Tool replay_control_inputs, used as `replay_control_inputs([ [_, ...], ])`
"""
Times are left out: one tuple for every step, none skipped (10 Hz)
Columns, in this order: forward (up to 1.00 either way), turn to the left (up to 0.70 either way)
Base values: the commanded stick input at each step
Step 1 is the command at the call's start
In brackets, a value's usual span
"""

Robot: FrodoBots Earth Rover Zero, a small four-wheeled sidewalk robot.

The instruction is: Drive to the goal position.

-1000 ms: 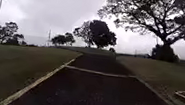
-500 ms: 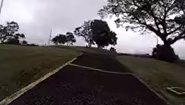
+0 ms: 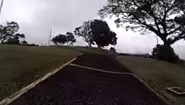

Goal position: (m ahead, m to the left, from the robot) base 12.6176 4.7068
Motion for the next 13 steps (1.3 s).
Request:
replay_control_inputs([
  [1.00,0.00],
  [1.00,-0.02],
  [1.00,-0.20],
  [1.00,-0.34],
  [1.00,-0.40],
  [1.00,-0.40],
  [1.00,-0.40],
  [1.00,-0.12],
  [1.00,0.00],
  [1.00,-0.03],
  [1.00,-0.17],
  [1.00,-0.40],
  [1.00,-0.28],
])
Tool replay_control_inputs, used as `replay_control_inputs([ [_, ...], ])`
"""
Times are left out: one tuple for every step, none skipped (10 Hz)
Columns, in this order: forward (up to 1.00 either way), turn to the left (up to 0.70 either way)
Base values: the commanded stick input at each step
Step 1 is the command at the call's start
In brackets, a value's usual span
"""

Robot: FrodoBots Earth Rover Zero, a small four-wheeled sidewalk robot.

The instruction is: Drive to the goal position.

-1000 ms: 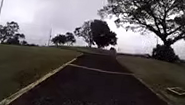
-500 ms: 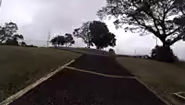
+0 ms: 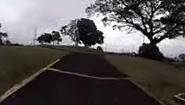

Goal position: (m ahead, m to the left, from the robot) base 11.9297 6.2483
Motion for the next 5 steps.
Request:
replay_control_inputs([
  [1.00,-0.15],
  [1.00,-0.05],
  [1.00,0.00],
  [1.00,0.00],
  [1.00,0.00],
])
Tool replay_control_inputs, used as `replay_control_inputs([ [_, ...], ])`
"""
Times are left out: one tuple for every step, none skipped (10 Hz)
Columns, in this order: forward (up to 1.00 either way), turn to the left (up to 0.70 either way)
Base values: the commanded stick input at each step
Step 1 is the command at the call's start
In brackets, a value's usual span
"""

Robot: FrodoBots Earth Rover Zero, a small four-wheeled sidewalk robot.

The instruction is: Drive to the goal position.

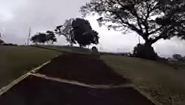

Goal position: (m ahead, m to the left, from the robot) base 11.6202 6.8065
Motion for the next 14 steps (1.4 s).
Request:
replay_control_inputs([
  [1.00,0.00],
  [1.00,0.00],
  [1.00,0.00],
  [1.00,0.25],
  [1.00,0.00],
  [1.00,0.00],
  [1.00,0.00],
  [1.00,0.00],
  [1.00,0.10],
  [1.00,0.28],
  [1.00,0.39],
  [1.00,0.10],
  [1.00,0.00],
  [1.00,0.00],
])
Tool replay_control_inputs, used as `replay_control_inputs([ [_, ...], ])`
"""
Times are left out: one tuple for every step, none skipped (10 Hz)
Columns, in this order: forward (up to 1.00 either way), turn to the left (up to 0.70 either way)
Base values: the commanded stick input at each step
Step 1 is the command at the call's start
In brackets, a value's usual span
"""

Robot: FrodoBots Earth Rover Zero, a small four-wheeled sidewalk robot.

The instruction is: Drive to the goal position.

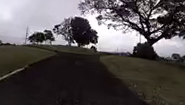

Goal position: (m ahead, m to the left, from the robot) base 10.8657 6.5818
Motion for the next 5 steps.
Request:
replay_control_inputs([
  [1.00,0.06],
  [1.00,0.21],
  [1.00,0.37],
  [1.00,0.09],
  [1.00,0.00],
])
